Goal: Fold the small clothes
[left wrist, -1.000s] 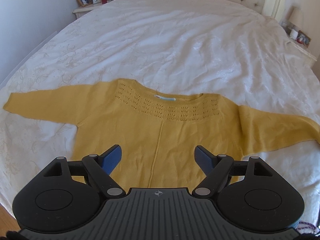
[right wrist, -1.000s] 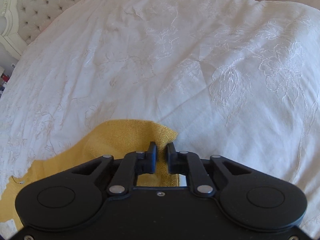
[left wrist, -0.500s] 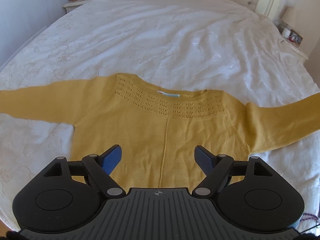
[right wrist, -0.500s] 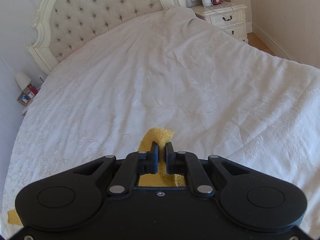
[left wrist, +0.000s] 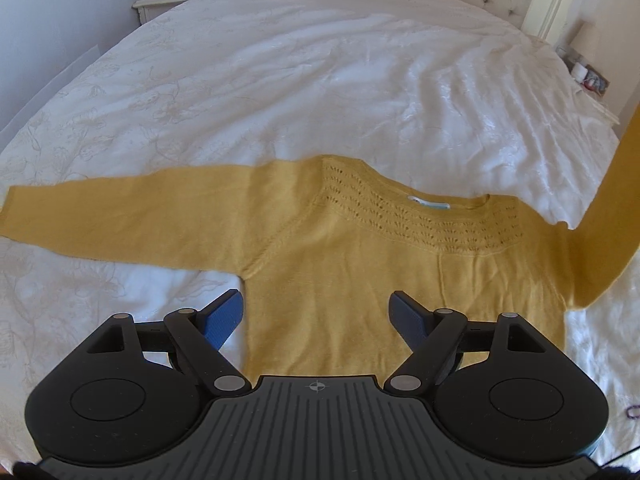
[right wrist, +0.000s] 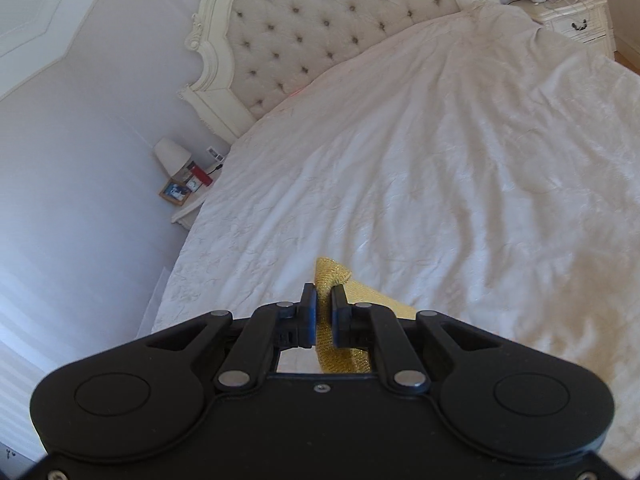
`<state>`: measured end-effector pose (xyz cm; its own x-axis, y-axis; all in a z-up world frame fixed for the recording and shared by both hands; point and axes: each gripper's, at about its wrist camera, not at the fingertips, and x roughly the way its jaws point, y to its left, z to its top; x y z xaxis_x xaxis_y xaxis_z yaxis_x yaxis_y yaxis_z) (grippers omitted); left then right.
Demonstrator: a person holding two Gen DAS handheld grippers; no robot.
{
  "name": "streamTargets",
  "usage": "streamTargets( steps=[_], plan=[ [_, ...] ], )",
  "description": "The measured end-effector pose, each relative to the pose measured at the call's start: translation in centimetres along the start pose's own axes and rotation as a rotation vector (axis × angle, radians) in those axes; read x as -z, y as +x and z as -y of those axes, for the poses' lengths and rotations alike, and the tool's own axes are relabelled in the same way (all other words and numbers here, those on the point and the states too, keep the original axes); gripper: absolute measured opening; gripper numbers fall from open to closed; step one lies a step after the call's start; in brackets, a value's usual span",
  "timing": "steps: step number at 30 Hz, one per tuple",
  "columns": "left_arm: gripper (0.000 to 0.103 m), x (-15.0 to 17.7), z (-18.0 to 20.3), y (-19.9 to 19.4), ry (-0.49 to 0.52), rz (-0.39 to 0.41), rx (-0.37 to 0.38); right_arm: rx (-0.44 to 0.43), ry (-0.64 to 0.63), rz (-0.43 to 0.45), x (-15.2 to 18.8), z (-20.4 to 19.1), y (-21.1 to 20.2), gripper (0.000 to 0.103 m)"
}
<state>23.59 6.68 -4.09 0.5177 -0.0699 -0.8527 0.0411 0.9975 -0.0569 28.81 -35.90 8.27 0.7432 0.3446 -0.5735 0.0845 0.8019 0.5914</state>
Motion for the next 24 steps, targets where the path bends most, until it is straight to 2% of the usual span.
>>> streamTargets(
  steps=[6, 11, 18, 20, 21, 23, 24],
  plan=[
    [0.079, 0.2, -3.9, 0.3, -0.017, -0.018, -0.021, -0.092, 0.005, -0.138, 6.7, -6.0, 9.4, 0.013],
    [0.079, 0.5, -6.6, 0.5, -0.030, -0.037, -0.037, -0.072, -0.043, -0.235, 12.5, -10.1, 15.5, 0.014],
    [0.079, 0.4, -9.0, 1.0, -0.050, -0.052, -0.058, -0.049, -0.132, -0.352, 18.8, -14.1, 20.2, 0.014],
    [0.079, 0.3, -9.3, 1.3, -0.053, -0.057, -0.059, -0.052, -0.158, -0.378, 19.9, -14.6, 21.1, 0.017],
    [0.079, 0.3, -9.3, 1.5, -0.051, -0.059, -0.060, -0.065, -0.168, -0.393, 20.3, -14.9, 21.5, 0.023],
    [0.079, 0.1, -9.5, 2.0, -0.045, -0.063, -0.060, -0.093, -0.181, -0.400, 21.1, -15.1, 21.9, 0.027],
    [0.079, -0.1, -9.4, 2.2, -0.043, -0.064, -0.058, -0.115, -0.182, -0.398, 21.2, -15.0, 21.8, 0.040]
  ],
)
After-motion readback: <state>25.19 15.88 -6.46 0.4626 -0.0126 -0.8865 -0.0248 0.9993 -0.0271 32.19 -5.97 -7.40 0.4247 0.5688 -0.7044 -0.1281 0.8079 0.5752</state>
